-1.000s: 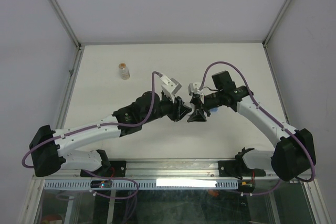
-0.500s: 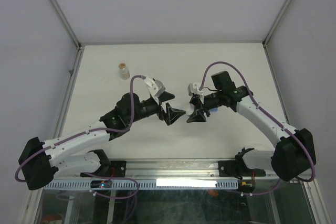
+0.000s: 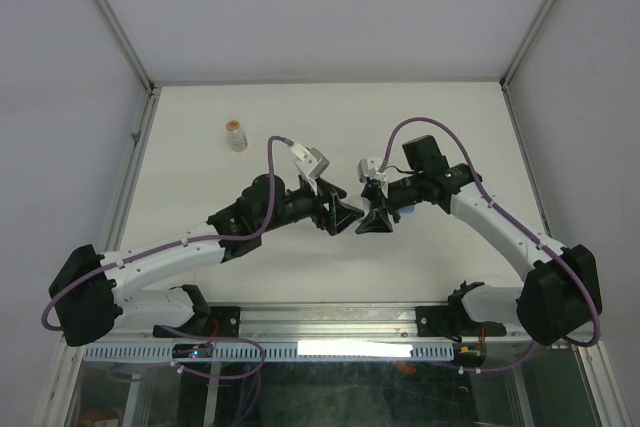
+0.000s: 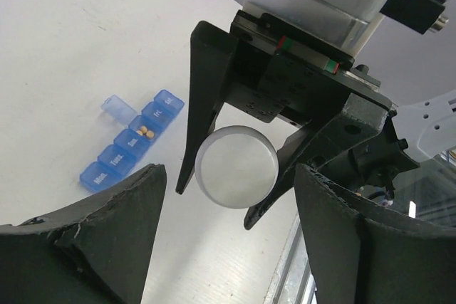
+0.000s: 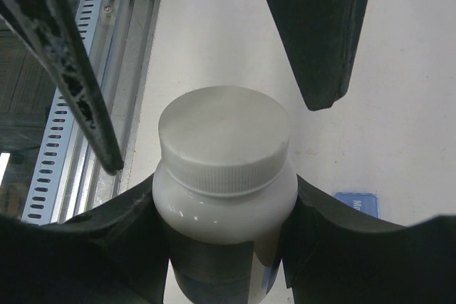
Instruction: Sort the pills into containers
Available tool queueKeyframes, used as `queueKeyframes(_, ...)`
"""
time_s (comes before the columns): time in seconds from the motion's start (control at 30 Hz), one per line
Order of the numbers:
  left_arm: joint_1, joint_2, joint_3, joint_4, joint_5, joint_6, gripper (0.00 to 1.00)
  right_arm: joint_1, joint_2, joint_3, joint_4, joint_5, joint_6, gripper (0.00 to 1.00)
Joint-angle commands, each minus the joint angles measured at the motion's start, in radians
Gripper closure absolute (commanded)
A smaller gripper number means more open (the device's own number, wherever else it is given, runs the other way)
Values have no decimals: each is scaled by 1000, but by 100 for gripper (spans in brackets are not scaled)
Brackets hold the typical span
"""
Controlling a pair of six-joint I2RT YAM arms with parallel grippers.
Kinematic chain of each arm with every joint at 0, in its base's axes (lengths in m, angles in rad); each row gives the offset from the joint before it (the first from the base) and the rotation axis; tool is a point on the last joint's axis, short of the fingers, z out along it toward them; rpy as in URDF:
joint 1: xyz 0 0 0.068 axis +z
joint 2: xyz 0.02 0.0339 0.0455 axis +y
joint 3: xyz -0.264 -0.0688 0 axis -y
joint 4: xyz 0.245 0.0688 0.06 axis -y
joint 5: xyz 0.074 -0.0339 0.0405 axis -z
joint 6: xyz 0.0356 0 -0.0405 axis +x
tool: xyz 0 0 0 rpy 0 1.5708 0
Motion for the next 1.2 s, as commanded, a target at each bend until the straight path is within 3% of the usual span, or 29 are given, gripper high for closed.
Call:
queueKeyframes(0.0,-12,20,64,31,-14,-16,28,-1,-14,44,31,-16,3,100)
queueKeyframes(0.3,-14,51,87,11,26,-6,49,-2,-15,44,31,-16,3,100)
queueKeyframes(0.47,-14,53,89,11,62,0,76,-2,-15,44,32,-16,4,100)
queueKeyframes(0.6,-14,39,78,9,61,4,100,-1,-16,44,34,-13,8,82)
queueKeyframes(0.7,-12,19,56,7,37,6,100,-3,-21,39,50,-3,24,47)
queueKeyframes(0.8,-5,-8,29,-13,7,4,100,-9,-25,37,64,0,43,3)
queueKeyframes(0.93,13,-53,-24,-59,-54,3,100,-30,-34,38,76,-11,63,0)
queueKeyframes(1.17,88,-133,-93,-238,-296,23,100,-75,-54,26,112,-13,100,0)
